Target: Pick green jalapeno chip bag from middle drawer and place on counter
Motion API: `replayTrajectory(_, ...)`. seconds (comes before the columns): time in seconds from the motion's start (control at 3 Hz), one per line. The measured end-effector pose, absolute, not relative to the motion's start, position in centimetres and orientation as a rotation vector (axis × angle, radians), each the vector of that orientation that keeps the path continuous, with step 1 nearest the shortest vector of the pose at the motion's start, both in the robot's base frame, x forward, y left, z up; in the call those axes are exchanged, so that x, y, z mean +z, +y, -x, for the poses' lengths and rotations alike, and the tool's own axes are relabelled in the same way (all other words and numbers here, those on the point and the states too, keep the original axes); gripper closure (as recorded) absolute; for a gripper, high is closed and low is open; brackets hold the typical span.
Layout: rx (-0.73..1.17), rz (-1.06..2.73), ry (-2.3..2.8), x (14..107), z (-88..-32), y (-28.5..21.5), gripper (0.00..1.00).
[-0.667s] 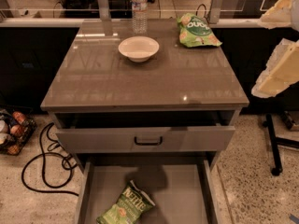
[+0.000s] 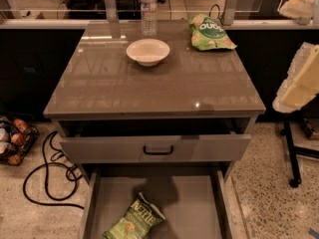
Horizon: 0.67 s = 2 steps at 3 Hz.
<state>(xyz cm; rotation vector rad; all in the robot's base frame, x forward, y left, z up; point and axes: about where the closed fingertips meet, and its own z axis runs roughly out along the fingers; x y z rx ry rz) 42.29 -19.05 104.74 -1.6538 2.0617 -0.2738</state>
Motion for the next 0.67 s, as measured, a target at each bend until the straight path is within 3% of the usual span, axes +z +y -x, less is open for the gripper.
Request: replayTrajectory(0.67,-0.282,1.652,2.052,105.17,-42.12,-18.83,0.0)
